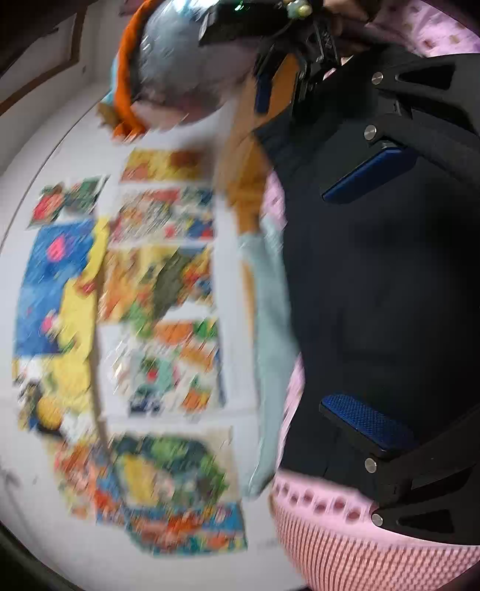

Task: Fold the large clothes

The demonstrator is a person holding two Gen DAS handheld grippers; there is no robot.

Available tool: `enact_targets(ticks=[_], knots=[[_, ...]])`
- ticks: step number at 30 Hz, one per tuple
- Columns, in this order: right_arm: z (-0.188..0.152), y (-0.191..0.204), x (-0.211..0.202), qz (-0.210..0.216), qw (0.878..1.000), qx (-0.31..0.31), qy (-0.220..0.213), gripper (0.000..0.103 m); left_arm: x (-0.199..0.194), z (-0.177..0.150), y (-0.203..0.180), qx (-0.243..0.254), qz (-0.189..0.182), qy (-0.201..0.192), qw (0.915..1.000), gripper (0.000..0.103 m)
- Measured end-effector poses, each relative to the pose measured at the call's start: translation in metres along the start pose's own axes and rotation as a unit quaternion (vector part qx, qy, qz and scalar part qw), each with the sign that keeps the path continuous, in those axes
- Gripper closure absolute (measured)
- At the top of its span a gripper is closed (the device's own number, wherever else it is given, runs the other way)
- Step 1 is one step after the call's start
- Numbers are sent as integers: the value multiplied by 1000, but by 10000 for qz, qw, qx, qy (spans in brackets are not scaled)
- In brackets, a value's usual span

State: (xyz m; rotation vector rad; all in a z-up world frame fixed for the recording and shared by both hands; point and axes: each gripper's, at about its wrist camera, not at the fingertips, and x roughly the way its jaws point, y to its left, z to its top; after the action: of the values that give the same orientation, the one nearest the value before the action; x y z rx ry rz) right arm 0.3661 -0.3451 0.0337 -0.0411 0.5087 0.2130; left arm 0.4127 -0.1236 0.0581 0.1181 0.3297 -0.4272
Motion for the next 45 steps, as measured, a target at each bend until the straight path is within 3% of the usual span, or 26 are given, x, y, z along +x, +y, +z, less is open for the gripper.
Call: enact_targets(ticks=[3,5,9,14,17,20,26,32,37,40,42,45], knots=[[-11,7,15,211,9983,-319,451,12,19,-8,-19,529,334,401,9972,0],[-20,10,29,124,9958,-535,727,12,31,-13,-25,745,499,590,9942,0],[-18,-6,49,-6,9959,-361,830,12,47,-11,-20,669,576,761,9932,0],[-10,-35,92,-170,9944,62,1042,12,74,-2,3,351,923,1004,9900,0],[-12,-47,120,-218,9925,239,1176,12,94,3,31,-150,1041,1270,9863,0],[-15,-57,138,80,9896,428,1373,10,105,3,65,-750,1062,1457,9807,0],[-28,-71,160,566,9822,882,1561,6,126,-16,95,-1239,829,1758,9731,0],[-37,-70,156,541,9843,992,1353,6,129,-18,92,-1164,626,1867,9735,0],[-32,-61,134,199,9906,795,1096,6,111,-15,95,-1320,397,1736,9751,0],[-19,-52,92,-462,9969,492,396,6,90,-11,88,-1095,404,1718,9782,0],[-11,-50,66,-585,9973,453,8,6,76,-7,85,-903,442,1637,9814,0],[-5,-50,39,-567,9971,467,-200,5,45,4,86,-644,614,1350,9868,0]])
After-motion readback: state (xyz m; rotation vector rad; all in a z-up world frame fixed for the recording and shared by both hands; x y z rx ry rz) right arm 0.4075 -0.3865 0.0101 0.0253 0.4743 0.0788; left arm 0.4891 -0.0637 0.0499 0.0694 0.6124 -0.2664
